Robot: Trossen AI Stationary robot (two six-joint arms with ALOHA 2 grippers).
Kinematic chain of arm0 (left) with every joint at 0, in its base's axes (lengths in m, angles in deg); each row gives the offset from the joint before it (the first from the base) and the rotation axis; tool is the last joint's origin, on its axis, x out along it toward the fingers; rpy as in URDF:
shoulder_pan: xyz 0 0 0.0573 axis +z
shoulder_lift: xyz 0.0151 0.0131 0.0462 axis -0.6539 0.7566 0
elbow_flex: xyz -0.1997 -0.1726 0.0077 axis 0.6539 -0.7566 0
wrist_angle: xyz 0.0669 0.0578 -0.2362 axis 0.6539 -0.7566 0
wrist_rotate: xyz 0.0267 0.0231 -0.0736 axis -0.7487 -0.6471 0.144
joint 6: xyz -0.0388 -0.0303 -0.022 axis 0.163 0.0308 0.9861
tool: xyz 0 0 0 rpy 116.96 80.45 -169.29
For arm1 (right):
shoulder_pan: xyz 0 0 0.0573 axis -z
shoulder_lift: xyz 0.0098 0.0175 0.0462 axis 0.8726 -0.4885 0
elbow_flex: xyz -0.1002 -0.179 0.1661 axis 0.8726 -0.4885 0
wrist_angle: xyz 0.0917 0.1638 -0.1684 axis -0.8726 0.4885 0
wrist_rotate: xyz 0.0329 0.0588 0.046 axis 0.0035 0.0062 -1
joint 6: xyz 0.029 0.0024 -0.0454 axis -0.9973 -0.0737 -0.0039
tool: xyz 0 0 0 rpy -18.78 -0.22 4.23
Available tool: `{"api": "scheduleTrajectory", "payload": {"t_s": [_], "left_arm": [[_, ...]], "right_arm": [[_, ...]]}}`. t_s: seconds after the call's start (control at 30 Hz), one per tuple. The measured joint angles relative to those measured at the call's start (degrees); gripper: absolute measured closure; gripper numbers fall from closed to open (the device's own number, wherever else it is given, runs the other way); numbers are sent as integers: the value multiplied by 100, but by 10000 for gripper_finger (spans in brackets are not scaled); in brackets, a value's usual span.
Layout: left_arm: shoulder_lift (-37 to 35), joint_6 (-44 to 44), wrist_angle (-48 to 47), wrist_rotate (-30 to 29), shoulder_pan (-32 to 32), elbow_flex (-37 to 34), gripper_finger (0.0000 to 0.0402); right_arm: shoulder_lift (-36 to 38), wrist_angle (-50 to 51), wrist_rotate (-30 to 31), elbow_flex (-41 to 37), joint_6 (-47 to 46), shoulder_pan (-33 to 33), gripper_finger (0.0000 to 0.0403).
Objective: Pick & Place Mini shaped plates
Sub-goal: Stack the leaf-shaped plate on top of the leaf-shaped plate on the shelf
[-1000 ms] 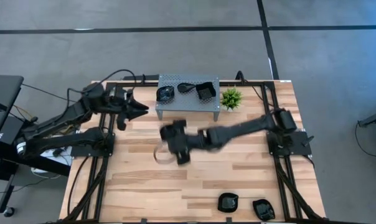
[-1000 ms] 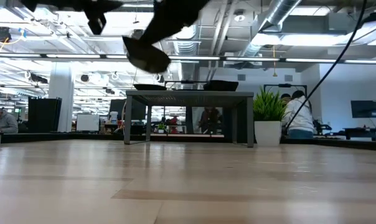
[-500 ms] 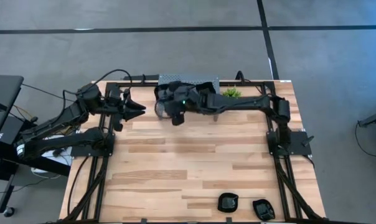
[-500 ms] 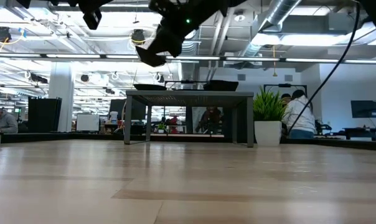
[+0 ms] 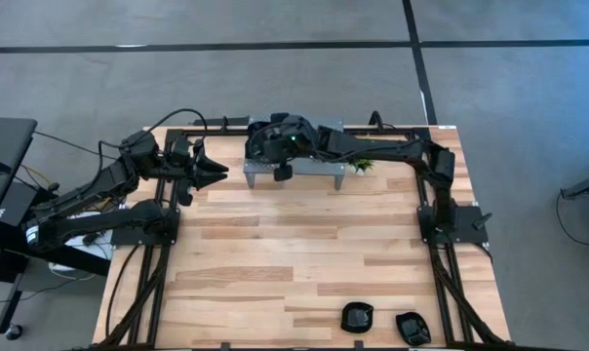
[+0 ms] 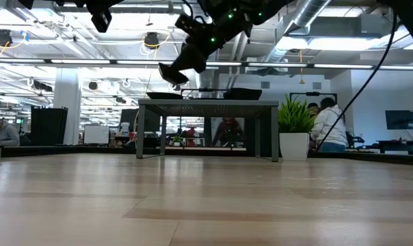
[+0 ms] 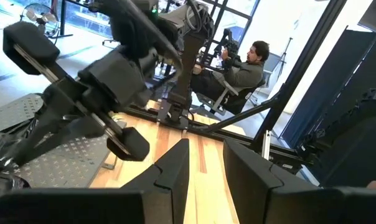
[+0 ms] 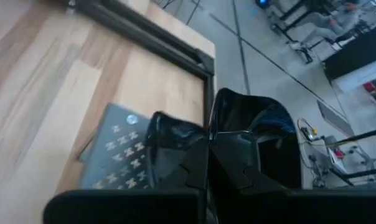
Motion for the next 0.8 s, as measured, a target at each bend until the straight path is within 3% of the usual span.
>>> {"api": "scheduleTrajectory", "payload": {"t_s": [0.27,0.47,0.6,0.8], "left_arm": [[0,0,7,0,0,0,302],[2,0,8,0,2,0,302],[2,0,4,-1,0,0,302],[2,0,2,0,-4,0,302]], "right_arm": [[-200,-13,-336,-8,-363,51,389],[-625,-332,141,32,-172,34,348],[-546,-329,313,30,163,-71,331],[-216,16,315,29,-149,-227,311]]}}
